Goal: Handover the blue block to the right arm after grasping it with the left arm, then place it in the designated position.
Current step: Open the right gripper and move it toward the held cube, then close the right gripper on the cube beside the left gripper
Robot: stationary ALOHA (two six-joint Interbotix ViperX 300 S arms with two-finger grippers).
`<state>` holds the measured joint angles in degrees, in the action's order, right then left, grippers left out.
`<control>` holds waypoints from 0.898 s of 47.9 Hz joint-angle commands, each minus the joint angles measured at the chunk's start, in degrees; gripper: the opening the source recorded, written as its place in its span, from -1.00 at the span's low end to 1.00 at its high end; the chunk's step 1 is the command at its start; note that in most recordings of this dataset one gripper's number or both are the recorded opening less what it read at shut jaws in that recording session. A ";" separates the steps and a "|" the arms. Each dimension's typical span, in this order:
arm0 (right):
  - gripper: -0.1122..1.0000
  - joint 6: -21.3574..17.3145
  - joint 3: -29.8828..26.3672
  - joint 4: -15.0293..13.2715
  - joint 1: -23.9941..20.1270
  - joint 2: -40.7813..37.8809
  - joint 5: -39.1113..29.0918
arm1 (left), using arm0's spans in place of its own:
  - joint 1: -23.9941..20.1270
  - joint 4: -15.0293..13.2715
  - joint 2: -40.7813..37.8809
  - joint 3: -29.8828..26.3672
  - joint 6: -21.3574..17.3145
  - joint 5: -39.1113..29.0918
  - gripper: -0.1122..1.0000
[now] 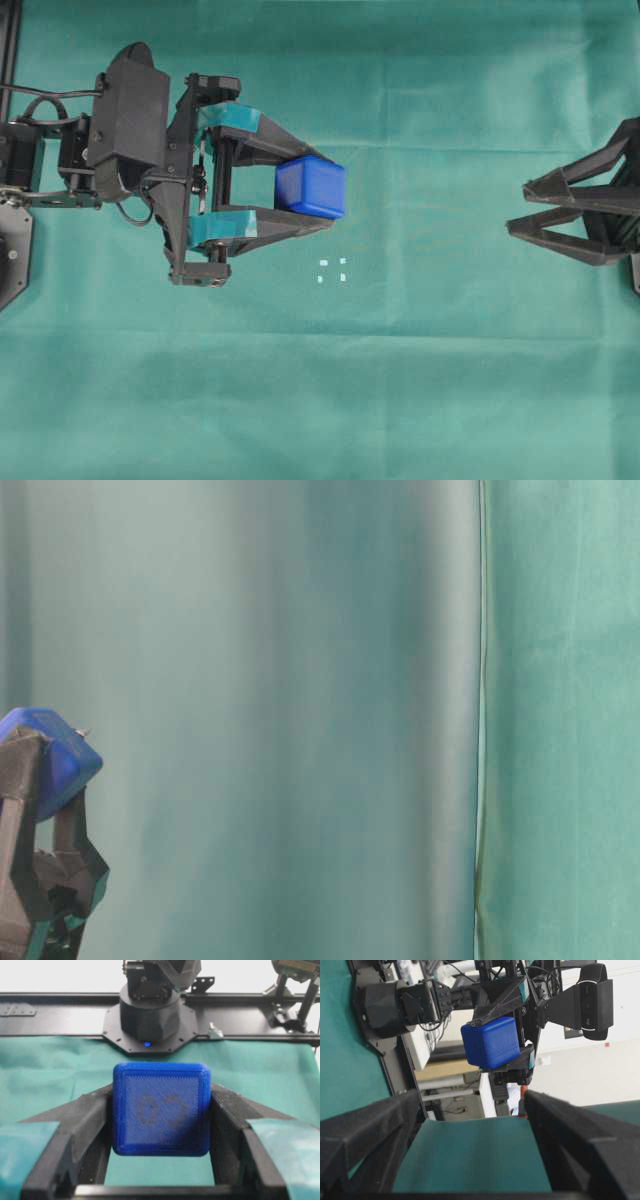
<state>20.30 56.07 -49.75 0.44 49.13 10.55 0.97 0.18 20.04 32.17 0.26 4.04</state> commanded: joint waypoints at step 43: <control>0.89 0.18 -16.35 -0.44 1.14 -17.93 0.62 | 0.18 -0.09 1.14 -0.62 0.00 -0.35 0.04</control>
<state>20.48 42.71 -50.10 1.14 32.78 10.81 0.97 0.18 20.04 32.17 0.26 3.43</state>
